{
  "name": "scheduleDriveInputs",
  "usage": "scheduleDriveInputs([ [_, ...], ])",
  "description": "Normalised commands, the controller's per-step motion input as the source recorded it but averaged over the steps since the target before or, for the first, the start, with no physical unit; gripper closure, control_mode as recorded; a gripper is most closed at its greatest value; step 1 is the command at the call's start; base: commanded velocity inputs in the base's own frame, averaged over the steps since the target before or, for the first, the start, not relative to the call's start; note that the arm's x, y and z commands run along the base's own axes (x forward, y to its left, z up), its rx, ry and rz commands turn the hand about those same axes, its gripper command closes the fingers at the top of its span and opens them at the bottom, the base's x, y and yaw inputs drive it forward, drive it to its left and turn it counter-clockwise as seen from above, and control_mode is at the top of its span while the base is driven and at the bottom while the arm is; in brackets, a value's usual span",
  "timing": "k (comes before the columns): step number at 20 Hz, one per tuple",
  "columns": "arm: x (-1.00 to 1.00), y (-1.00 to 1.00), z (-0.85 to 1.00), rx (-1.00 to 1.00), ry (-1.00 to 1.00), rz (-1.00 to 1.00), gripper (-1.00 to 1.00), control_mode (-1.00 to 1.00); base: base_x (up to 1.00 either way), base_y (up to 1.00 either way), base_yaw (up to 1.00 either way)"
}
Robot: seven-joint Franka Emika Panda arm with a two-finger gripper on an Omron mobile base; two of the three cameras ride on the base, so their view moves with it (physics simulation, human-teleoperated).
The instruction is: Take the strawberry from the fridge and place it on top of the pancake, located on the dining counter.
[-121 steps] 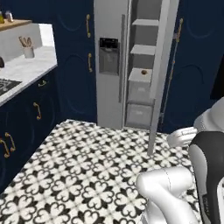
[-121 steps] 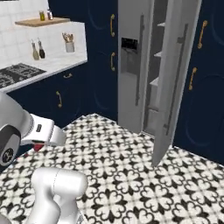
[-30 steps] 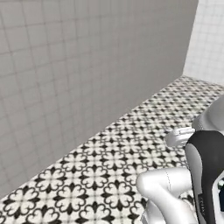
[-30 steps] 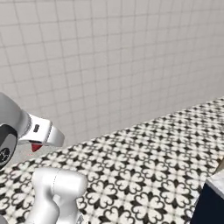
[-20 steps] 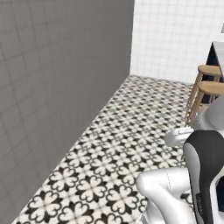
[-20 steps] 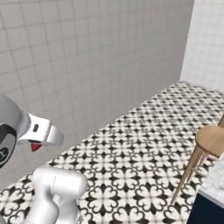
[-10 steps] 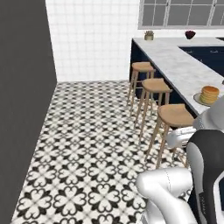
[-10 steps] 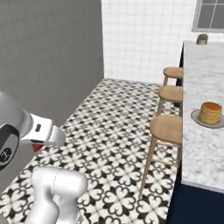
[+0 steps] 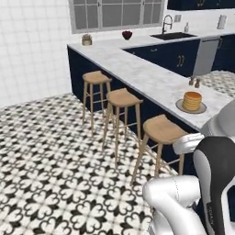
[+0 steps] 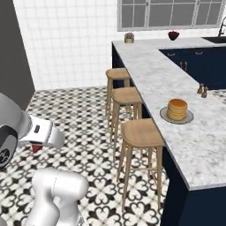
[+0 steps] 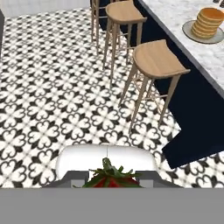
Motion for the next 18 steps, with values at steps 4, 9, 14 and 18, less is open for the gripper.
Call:
scheduleDriveInputs([
  [4,0.0,0.0,0.0,0.0,0.0,0.0,1.0,1.0,0.58,0.43,-0.79],
  [9,0.0,0.0,0.0,0.0,0.0,0.0,1.0,1.0,0.51,0.45,-0.78],
  [14,0.0,0.0,0.0,0.0,0.0,0.0,1.0,1.0,0.31,0.77,-0.64],
  [18,0.0,0.0,0.0,0.0,0.0,0.0,1.0,1.0,0.36,0.93,-0.58],
])
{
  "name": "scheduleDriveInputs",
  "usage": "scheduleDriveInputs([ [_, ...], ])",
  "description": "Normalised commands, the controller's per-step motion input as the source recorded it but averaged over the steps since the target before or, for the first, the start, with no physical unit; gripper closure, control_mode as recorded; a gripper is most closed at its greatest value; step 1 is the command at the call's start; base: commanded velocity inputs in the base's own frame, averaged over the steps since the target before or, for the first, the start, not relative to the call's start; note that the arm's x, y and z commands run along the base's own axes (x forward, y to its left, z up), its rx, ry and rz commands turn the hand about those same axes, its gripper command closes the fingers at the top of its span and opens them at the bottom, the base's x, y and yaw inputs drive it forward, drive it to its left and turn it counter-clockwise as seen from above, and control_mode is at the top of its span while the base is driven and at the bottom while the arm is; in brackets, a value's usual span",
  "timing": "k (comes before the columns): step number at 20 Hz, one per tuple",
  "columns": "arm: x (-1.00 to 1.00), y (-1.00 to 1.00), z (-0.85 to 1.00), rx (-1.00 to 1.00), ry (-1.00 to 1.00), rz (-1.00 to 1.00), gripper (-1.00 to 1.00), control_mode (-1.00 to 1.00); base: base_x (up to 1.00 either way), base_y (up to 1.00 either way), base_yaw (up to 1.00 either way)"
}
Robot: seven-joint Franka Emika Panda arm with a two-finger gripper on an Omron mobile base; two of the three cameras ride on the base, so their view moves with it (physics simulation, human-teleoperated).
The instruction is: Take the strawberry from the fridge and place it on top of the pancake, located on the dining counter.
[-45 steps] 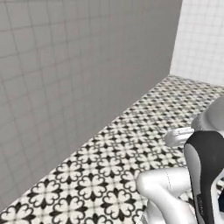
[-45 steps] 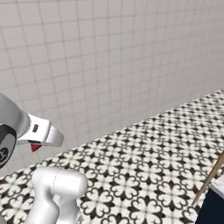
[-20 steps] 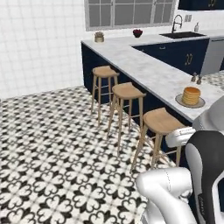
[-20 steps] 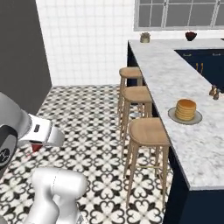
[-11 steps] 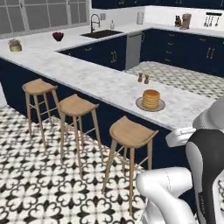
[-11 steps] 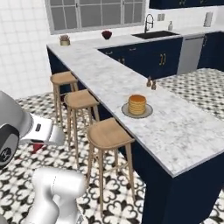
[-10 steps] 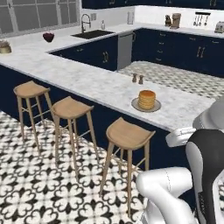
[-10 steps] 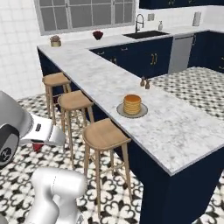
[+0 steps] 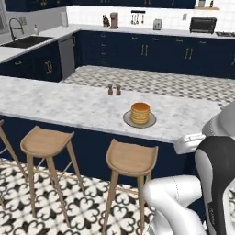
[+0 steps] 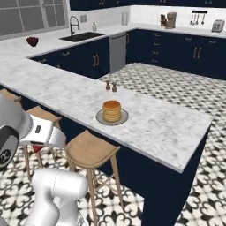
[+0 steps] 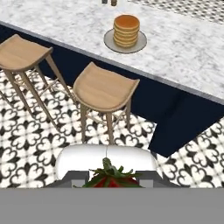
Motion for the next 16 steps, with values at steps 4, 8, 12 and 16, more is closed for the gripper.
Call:
scheduleDriveInputs([
  [4,0.0,0.0,0.0,0.0,0.0,0.0,1.0,1.0,0.08,0.73,-0.63],
  [8,0.0,0.0,0.0,0.0,0.0,0.0,1.0,1.0,0.01,0.53,-0.61],
  [12,0.0,0.0,0.0,0.0,0.0,0.0,1.0,1.0,0.19,0.67,-0.44],
  [16,0.0,0.0,0.0,0.0,0.0,0.0,1.0,1.0,0.11,0.61,-0.19],
])
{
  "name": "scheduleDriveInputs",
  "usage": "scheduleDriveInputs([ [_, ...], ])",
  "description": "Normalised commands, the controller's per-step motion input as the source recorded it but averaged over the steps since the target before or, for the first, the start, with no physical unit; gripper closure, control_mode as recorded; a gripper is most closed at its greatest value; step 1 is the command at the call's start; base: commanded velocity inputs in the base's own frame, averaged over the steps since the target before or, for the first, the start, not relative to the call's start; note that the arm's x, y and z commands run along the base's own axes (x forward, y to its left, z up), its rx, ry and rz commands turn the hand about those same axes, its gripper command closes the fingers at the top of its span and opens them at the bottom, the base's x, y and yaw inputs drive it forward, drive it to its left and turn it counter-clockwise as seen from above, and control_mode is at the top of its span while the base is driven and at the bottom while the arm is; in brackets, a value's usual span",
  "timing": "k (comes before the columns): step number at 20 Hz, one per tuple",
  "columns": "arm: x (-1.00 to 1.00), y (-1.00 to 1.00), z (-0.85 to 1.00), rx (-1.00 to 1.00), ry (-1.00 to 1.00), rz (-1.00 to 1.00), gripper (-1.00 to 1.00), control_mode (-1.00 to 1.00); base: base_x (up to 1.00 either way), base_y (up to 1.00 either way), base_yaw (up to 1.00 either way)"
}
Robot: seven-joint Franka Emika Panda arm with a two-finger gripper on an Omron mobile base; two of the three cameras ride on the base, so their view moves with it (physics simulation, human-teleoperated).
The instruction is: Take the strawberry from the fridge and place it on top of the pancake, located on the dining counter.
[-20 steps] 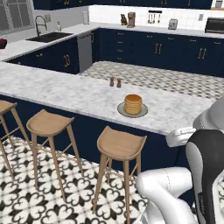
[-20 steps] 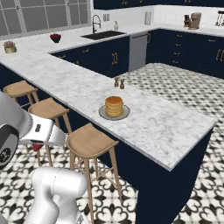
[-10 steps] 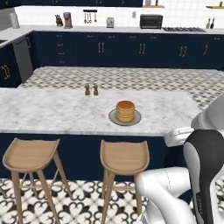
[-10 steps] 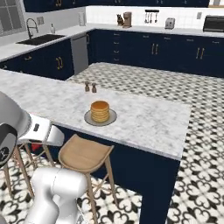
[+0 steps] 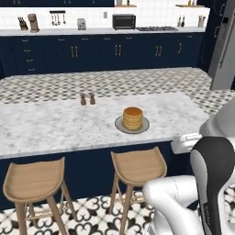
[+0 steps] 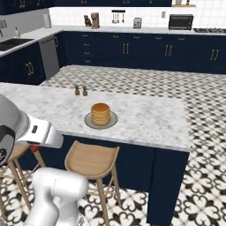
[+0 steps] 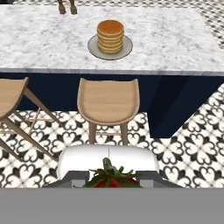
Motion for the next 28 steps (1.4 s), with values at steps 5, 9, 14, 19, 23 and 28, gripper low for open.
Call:
scheduleDriveInputs([
  [5,0.0,0.0,0.0,0.0,0.0,0.0,1.0,1.0,0.07,0.4,-0.04],
  [9,0.0,0.0,0.0,0.0,0.0,0.0,1.0,1.0,0.27,0.58,-0.08],
  [14,0.0,0.0,0.0,0.0,0.0,0.0,1.0,1.0,0.46,0.02,-0.08],
  [19,0.0,0.0,0.0,0.0,0.0,0.0,1.0,1.0,0.73,-0.01,-0.08],
  [23,0.0,0.0,0.0,0.0,0.0,0.0,1.0,1.0,0.72,0.0,-0.09],
  [28,0.05,0.0,0.0,0.0,0.02,0.0,1.0,-1.0,0.17,0.0,-0.01],
])
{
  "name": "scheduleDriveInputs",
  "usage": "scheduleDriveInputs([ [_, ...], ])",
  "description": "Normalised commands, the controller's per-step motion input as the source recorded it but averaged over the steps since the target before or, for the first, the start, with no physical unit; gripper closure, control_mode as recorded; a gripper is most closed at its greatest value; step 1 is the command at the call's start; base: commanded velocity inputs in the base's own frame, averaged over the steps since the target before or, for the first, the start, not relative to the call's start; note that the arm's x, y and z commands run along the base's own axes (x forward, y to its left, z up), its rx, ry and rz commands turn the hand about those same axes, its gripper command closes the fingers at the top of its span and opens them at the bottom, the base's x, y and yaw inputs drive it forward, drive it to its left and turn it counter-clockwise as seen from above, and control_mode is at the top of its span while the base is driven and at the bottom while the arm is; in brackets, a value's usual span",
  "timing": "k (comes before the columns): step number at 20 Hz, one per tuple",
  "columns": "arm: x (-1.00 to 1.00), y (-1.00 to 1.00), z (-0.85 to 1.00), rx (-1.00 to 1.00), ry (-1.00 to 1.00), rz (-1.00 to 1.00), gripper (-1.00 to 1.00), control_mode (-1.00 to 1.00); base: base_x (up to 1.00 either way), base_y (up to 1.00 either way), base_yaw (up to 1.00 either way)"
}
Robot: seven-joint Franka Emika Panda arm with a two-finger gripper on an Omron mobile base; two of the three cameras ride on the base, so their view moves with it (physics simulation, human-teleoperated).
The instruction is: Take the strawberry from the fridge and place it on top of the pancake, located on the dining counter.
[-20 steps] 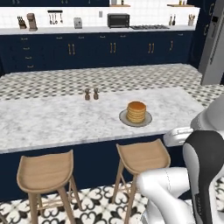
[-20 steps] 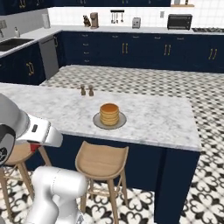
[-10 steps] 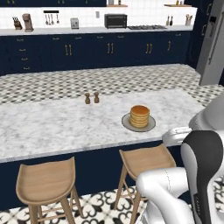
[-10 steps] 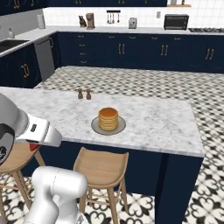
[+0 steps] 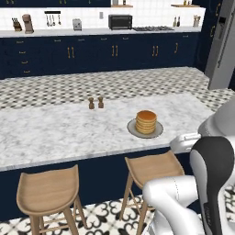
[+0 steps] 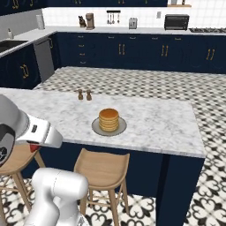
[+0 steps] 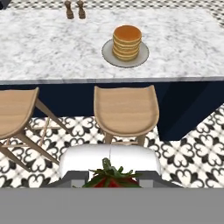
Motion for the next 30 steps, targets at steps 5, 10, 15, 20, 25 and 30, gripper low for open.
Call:
scheduleDriveInputs([
  [5,0.91,-0.07,0.18,-0.02,0.21,0.0,1.0,-1.0,0.0,0.0,0.0],
  [10,0.99,-0.22,0.05,0.0,0.05,0.02,1.0,-1.0,0.0,0.0,0.0],
  [15,1.0,-0.17,0.0,0.0,0.08,0.0,1.0,-1.0,0.0,0.0,0.0],
  [20,1.0,-0.26,-0.14,0.02,0.01,0.0,1.0,-1.0,0.0,0.0,0.0],
  [25,1.0,-0.21,-0.4,0.0,-0.02,0.0,1.0,-1.0,0.0,0.0,0.0],
  [30,1.0,0.0,-0.44,0.0,0.0,0.0,1.0,-1.0,0.0,0.0,0.0],
])
